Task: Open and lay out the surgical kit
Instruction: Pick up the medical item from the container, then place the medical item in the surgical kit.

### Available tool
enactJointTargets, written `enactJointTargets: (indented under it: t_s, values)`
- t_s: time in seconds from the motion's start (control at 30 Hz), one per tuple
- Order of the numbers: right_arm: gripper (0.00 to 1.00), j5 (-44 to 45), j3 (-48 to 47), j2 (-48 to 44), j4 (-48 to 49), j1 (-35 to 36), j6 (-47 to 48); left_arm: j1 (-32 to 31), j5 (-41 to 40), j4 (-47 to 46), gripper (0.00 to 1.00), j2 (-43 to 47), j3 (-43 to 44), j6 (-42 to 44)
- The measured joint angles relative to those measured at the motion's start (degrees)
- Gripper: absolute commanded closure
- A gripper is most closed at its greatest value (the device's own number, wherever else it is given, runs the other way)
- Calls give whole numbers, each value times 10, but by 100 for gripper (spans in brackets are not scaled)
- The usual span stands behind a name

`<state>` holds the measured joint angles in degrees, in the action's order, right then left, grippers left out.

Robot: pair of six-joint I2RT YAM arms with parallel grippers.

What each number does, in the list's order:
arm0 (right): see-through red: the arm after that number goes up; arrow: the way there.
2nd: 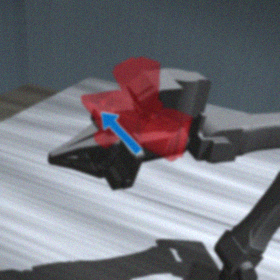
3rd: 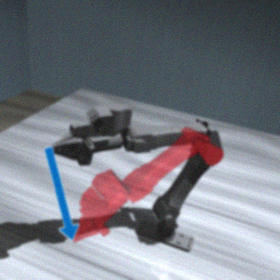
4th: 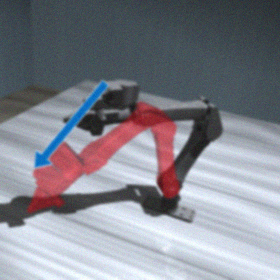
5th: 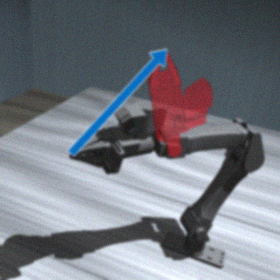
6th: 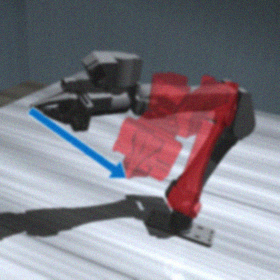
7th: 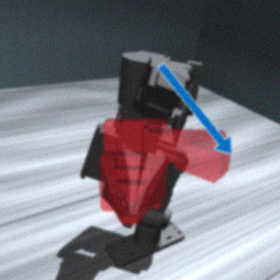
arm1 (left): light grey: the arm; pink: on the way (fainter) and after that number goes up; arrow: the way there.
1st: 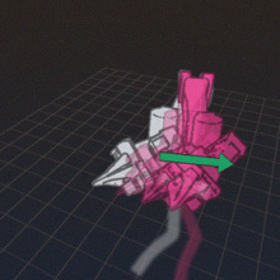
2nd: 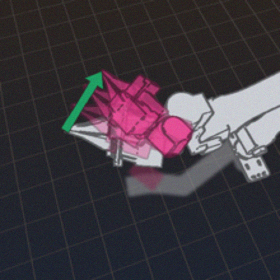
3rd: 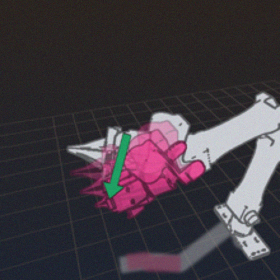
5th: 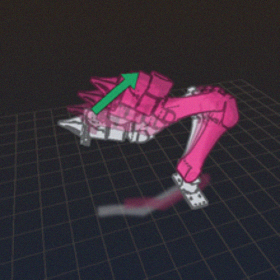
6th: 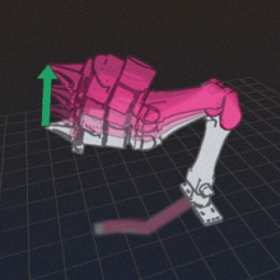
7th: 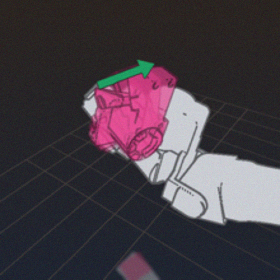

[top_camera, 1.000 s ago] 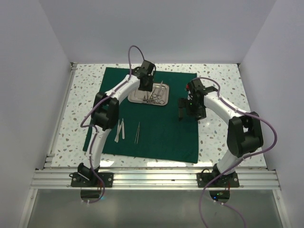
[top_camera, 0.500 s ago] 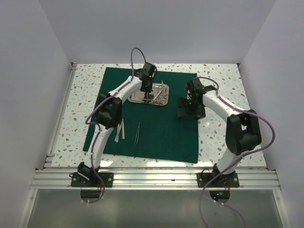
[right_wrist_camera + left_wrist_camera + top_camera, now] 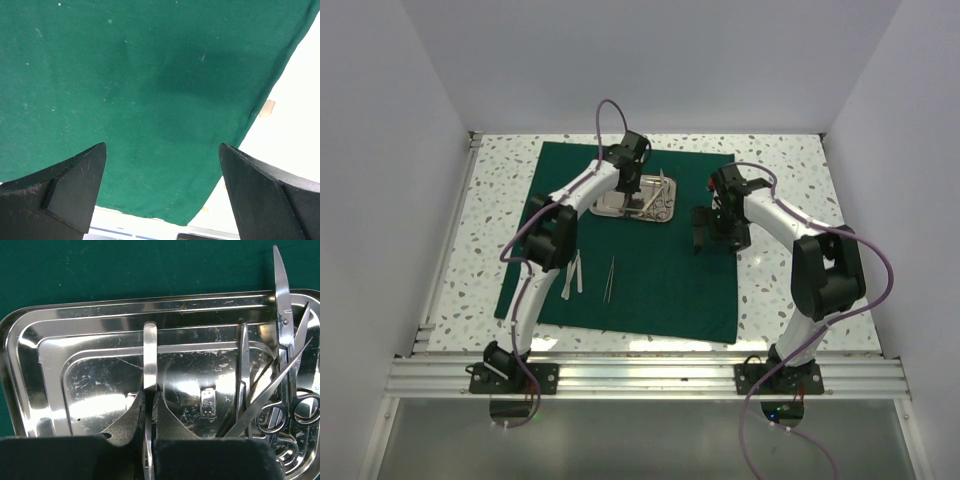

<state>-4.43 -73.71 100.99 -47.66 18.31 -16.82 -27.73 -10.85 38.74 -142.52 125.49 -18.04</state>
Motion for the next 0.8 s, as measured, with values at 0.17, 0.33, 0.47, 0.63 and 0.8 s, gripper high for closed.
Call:
enactJointTargets:
  t_s: [0.17, 0.33, 0.47, 0.63, 0.8]
  values:
    - [2, -8, -5, 0, -1, 0, 0, 0, -14, 6, 100, 19, -4, 2]
    - [2, -16, -14, 3, -2, 0, -3, -2, -12, 6, 100, 114, -73, -6]
    - [2, -29, -38, 19, -1, 0, -11, -16, -14, -4, 100, 218, -182, -20]
    - [3, -47, -48, 37, 7, 0, -21, -59, -12, -13, 100, 329, -360, -52]
    - [3, -60, -44, 44, 12, 0, -28, -80, -2, -17, 100, 382, -510, -87]
